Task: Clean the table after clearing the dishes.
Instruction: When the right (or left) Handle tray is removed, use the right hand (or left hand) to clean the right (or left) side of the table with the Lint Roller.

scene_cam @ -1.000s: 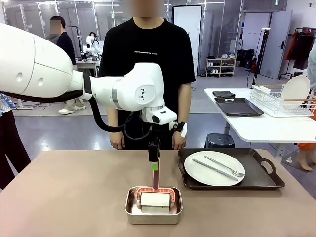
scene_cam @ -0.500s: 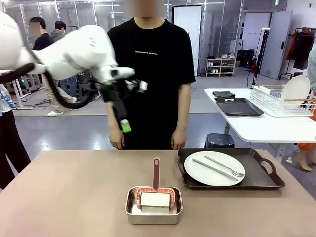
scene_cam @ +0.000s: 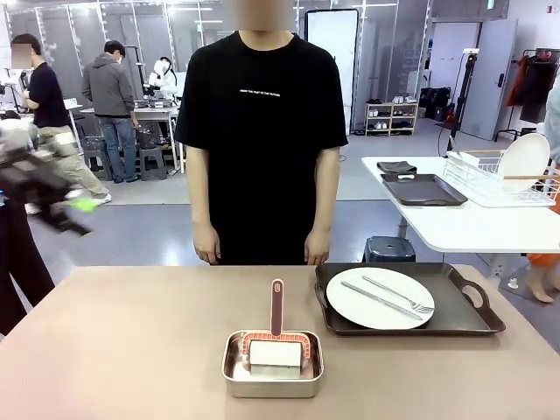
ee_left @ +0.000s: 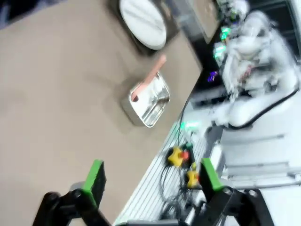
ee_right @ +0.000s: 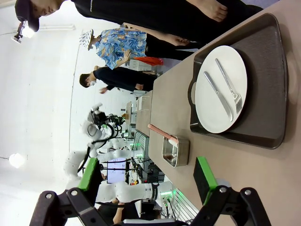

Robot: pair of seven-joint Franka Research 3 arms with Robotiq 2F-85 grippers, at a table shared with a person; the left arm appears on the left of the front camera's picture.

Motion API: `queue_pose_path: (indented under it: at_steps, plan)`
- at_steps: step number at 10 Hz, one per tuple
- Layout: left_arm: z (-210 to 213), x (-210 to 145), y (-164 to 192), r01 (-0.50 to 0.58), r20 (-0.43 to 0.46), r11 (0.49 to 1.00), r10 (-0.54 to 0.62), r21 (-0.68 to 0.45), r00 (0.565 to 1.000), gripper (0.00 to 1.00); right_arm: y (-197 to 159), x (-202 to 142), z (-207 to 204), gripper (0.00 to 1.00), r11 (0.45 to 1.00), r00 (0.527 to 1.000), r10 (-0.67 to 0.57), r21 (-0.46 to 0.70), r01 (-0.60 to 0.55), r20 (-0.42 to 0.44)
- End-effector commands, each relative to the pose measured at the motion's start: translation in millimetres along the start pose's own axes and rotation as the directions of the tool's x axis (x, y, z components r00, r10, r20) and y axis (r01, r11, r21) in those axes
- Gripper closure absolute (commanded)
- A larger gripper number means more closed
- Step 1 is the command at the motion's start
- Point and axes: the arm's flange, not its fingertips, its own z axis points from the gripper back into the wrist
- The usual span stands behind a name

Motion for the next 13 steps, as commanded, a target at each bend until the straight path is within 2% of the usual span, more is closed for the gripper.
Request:
queue_pose_path:
  at_steps: [1,2,3,5,6,7,8,13]
  plan:
    - [35,-77,18,-0.087,0.204,0.995,0.093,-0.038,0.975,0.00,3,-1,-1,0.00,1.000,1.000,0.006,0.001,-0.006,-0.001]
    - [58,-116,32,-0.138,0.268,0.988,0.152,-0.070,0.951,0.00,3,-1,-1,0.00,1.000,1.000,0.006,0.001,-0.006,-0.001]
    - [70,-145,48,-0.181,0.281,0.979,0.201,-0.094,0.938,0.00,3,-1,-1,0.00,1.000,1.000,0.006,0.001,-0.006,-0.001]
    - [82,-186,79,-0.224,0.364,0.961,0.270,-0.163,0.892,0.00,3,-1,-1,0.00,1.000,1.000,0.006,0.001,-0.006,-0.001]
    - [79,-191,89,-0.234,0.352,0.953,0.289,-0.191,0.890,0.00,3,-1,-1,0.00,1.000,1.000,0.006,0.001,-0.006,-0.001]
    - [74,-186,98,-0.208,0.329,0.960,0.260,-0.185,0.908,0.00,3,-1,-1,0.00,1.000,1.000,0.006,0.001,-0.006,-0.001]
    - [83,-198,80,-0.267,0.346,0.953,0.300,-0.141,0.889,0.00,3,-1,-1,0.00,1.000,1.000,0.006,0.001,-0.006,-0.001]
    - [83,-198,80,-0.267,0.346,0.953,0.300,-0.141,0.889,0.00,3,-1,-1,0.00,1.000,1.000,0.006,0.001,-0.006,-0.001]
